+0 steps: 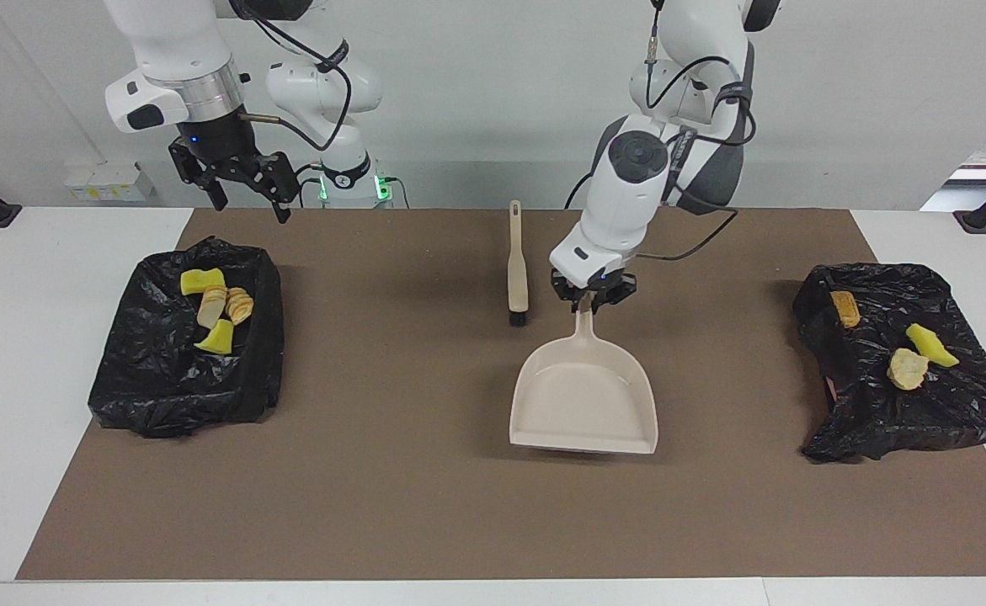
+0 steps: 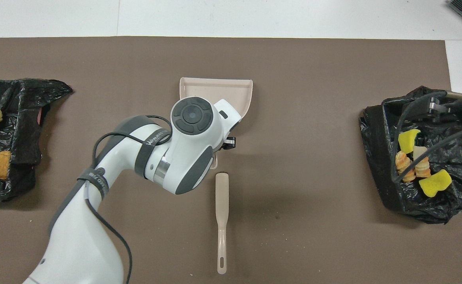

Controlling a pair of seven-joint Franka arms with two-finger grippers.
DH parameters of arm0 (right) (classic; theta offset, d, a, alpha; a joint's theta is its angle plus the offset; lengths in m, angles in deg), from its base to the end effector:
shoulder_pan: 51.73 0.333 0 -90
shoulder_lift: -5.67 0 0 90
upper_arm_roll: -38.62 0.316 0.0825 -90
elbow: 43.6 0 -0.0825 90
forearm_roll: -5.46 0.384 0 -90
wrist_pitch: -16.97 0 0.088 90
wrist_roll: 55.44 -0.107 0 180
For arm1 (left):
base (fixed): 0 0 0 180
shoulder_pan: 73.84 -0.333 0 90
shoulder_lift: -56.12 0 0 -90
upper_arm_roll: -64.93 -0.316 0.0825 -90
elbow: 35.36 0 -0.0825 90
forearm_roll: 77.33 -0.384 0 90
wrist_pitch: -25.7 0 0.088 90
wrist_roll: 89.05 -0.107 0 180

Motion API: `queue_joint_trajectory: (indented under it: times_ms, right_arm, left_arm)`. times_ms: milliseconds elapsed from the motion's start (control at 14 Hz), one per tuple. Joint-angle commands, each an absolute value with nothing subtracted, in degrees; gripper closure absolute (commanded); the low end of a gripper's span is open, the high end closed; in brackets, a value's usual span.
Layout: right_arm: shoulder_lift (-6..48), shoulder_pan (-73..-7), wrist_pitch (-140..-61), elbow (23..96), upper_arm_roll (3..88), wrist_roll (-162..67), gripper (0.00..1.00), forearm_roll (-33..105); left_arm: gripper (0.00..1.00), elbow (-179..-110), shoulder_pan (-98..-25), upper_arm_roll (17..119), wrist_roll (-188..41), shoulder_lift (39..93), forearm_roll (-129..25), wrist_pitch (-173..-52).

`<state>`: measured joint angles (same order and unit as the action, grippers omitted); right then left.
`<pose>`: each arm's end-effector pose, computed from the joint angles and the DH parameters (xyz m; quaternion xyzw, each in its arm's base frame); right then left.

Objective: Sweep and dump trash in bin
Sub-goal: 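Bring the empty dustpan back and set it on the table with the left gripper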

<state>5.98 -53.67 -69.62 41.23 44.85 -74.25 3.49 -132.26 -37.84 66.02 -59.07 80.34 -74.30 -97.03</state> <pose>0.5493 0.0371 0.6586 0.9916 -0.1276 0.0158 0.0140 0.5317 -0.4032 0.3551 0.9984 -0.0471 -0.0028 0.0297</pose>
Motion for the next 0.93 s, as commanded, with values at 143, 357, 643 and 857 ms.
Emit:
queue_joint_trajectory:
  times_ms: [143,357,643,857]
  right_arm:
    - [4.7,-54.5,-70.3,42.7,45.2,-72.8,0.0,3.6]
    - [4.7,-54.5,-70.4,42.7,45.2,-72.8,0.0,3.6]
    - [4.7,-54.5,-70.8,42.8,45.2,-73.0,0.0,3.6]
    - [4.6,-54.5,-71.0,43.0,45.2,-72.8,0.0,3.6]
  left_arm:
    - [0.0,-131.3,-38.4,64.2,-54.3,81.1,-73.6,-99.4]
    - [0.0,-131.6,-39.1,64.1,-54.2,78.4,-73.5,-98.0]
    - [0.0,-131.2,-42.7,64.0,-55.4,75.1,-73.6,-92.4]
    - [0.0,-131.0,-47.7,64.0,-56.5,75.0,-74.2,-91.5]
